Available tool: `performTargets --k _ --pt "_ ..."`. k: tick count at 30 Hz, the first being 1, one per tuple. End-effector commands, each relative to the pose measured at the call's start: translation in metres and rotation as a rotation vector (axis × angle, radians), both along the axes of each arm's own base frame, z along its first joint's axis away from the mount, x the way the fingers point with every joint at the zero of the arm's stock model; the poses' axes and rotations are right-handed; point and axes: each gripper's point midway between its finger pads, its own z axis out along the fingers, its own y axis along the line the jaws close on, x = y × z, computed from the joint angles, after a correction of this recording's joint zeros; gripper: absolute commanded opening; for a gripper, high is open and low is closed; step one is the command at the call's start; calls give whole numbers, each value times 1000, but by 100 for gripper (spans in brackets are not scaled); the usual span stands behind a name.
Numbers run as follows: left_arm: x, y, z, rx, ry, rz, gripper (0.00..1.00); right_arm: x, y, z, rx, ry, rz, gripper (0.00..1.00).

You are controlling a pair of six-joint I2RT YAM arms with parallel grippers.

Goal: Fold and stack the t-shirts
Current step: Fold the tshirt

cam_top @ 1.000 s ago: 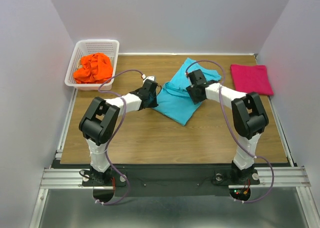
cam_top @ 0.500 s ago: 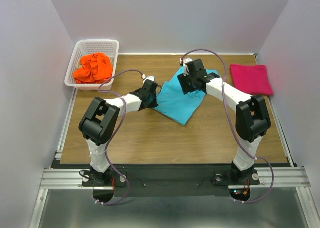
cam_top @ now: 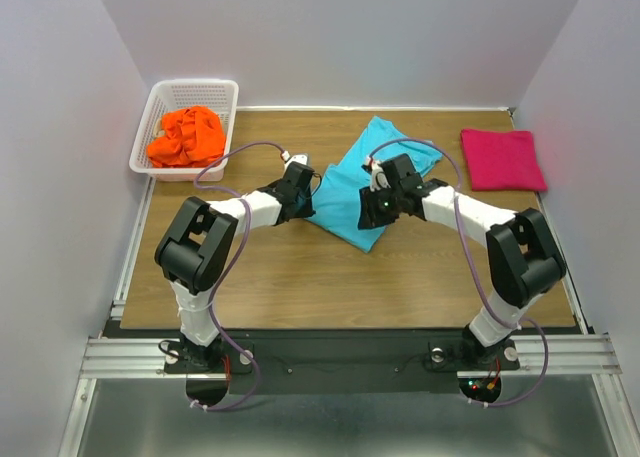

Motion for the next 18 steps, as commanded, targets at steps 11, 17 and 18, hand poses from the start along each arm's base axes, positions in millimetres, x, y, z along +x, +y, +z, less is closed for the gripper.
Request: performTargets --k 11,17,18 --pt "-11 22 -15 113 52 20 30 -49 -8 -48 -4 120 4 35" --pt "-12 31 -22 158 64 28 30 -75 -51 -79 -181 196 -118 35" --pt "-13 31 -22 162 67 29 30 -79 -54 -81 -197 208 -121 35"
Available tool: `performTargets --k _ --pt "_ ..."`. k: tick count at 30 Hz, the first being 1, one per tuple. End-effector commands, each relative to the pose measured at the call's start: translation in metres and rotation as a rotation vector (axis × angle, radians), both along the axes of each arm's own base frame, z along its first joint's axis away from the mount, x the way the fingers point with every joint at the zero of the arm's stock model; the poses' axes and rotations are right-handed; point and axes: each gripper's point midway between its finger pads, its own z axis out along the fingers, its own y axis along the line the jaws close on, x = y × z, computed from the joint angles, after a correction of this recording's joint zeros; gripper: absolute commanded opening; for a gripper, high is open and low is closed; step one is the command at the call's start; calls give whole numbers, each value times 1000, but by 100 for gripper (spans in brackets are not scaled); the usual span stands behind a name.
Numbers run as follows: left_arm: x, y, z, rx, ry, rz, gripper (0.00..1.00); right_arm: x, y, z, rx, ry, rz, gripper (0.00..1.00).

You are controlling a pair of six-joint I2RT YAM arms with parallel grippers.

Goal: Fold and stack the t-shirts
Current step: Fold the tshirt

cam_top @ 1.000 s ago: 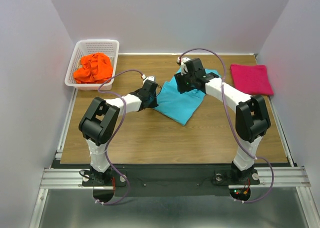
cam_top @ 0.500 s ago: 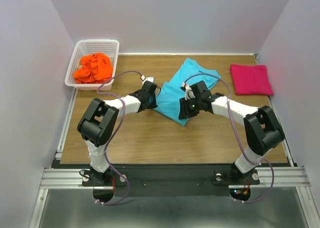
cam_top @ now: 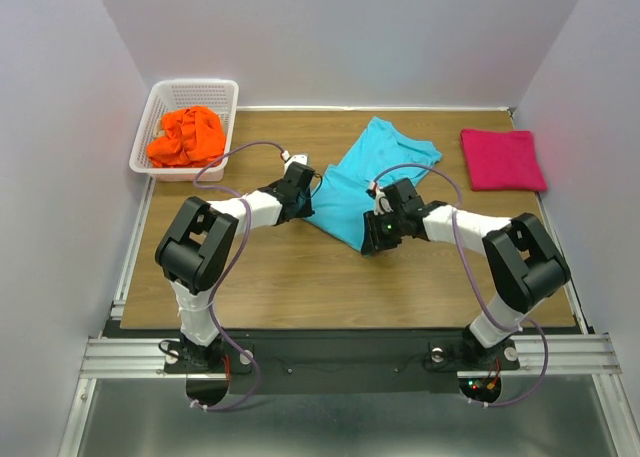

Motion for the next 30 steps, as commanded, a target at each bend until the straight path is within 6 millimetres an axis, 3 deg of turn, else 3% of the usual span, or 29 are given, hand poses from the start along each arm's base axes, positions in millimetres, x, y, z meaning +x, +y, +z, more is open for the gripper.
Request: performTargets --k 1,6,9,10,12,13,14,17,18,22,25,30 --pt "-16 26 -22 134 88 18 30 -23 -40 -27 -190 72 -85 35" --pt "-31 32 -25 142 139 23 30 -29 -38 -17 -172 97 -78 35" --pt "-54 38 -26 118 187 32 30 -44 -33 -12 -150 135 -52 35" --pt "-70 42 -35 115 225 28 30 -56 -26 -11 -149 154 -23 35" --pt "-83 46 -31 92 231 44 32 -75 -17 -14 -149 185 22 35" --pt "-108 60 -31 83 248 69 37 -114 8 -14 -174 219 116 36" --pt "-108 60 -31 83 249 69 37 -115 8 -15 -177 223 117 36" --pt "-106 65 -6 48 172 104 54 -114 18 4 -179 150 107 37" --pt "-103 68 8 37 136 128 60 -110 25 20 -159 107 115 38" --pt "-97 71 32 -3 73 182 80 -85 34 56 -187 -49 138 45" --pt "-98 77 36 -32 60 246 84 -71 35 75 -210 -136 156 52" --pt "-108 88 26 -43 77 329 84 -56 40 83 -261 -231 211 54"
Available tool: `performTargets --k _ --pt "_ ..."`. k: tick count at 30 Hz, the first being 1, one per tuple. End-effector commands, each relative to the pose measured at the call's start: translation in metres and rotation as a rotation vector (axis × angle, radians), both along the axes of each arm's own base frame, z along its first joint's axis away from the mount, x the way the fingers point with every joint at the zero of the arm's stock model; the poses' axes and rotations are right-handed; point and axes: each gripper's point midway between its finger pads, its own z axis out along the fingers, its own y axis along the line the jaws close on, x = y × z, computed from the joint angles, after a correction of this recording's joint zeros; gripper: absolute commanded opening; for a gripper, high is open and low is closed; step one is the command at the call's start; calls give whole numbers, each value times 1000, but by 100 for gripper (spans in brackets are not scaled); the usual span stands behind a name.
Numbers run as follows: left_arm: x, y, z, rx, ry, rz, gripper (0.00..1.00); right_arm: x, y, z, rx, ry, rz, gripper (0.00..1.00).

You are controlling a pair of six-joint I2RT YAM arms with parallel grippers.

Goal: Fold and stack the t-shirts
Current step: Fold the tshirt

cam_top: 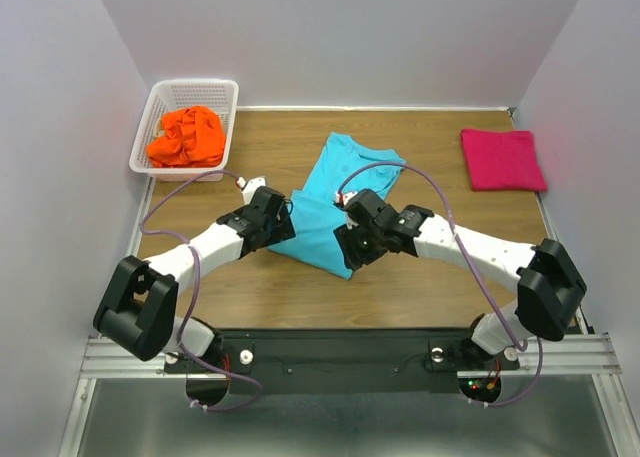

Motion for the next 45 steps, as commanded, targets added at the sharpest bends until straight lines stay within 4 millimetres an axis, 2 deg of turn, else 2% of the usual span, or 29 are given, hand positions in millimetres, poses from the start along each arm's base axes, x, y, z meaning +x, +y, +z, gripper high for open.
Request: performTargets --k 1,2,7,14,22,27,31,35,45 --pt "-16 21 -14 17 30 120 83 12 -1 5 -94 -110 83 54" --pt "-16 23 -18 18 34 135 81 15 1 8 -104 -130 97 54" --pt "-20 21 -34 5 63 154 79 19 8 -4 -162 -151 168 53" --pt "-5 17 -39 28 60 163 72 21 19 -9 -158 -176 227 52" --pt "-18 16 -61 35 136 144 54 16 34 -21 -179 -218 330 51" --pt "-27 15 -64 31 161 124 53 14 41 -32 -193 -228 358 52" --pt "-36 17 -63 33 177 120 59 13 42 -41 -212 -234 367 52" --pt "-44 21 -65 41 191 125 60 13 42 -46 -223 -247 374 52" --pt "-41 13 -67 53 206 95 57 10 30 -78 -302 -228 389 50"
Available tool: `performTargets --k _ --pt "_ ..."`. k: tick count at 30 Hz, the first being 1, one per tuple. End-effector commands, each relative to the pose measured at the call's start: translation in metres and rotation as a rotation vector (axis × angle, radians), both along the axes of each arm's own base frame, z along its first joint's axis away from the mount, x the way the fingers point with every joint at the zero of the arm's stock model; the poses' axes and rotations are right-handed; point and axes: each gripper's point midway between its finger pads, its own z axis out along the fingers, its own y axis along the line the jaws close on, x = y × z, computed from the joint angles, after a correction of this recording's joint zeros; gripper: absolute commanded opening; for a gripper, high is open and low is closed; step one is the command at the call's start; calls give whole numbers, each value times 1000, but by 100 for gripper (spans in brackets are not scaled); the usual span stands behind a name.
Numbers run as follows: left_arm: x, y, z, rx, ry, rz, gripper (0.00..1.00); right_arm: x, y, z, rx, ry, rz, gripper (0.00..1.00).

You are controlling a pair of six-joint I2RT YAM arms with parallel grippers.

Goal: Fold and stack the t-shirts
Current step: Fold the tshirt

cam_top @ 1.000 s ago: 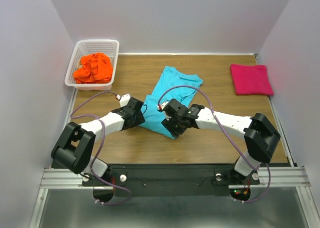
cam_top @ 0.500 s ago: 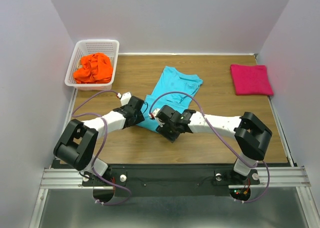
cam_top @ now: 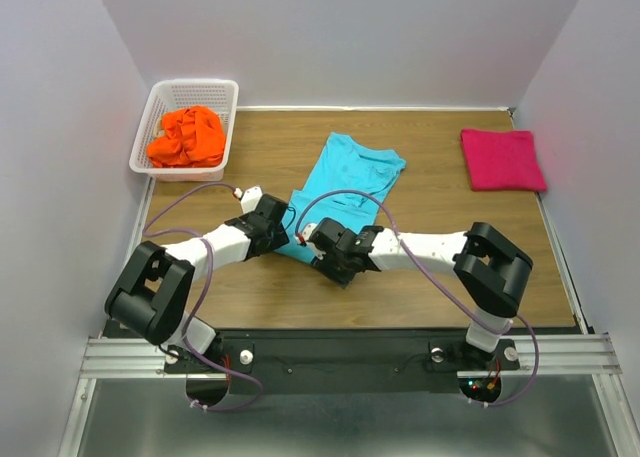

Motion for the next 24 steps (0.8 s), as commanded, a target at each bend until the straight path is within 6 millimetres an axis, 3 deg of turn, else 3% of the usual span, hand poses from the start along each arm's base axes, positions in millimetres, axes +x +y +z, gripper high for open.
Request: performTargets --k 1,6,9,12,13,15,18,24 --pt "-38 4 -29 46 168 -39 56 -1 -4 -15 -39 -28 12 49" --pt "-43 0 -34 38 188 -45 50 -8 -14 -27 -80 -23 -2 47" --pt "-46 -2 -36 34 196 -50 38 -11 -19 -33 -101 -20 -6 44" --pt "-47 -2 -37 35 196 -54 16 -11 -18 -33 -96 -19 -10 30" --pt "-46 -2 -36 36 193 -53 10 -11 -17 -31 -93 -23 -9 30" --pt "-43 1 -32 51 183 -46 1 -11 -15 -27 -80 -25 -8 14" --pt "-43 5 -21 71 169 -47 0 -16 -7 -11 -22 -6 6 1" --pt "-52 15 4 91 155 -58 0 -59 11 27 137 168 61 0"
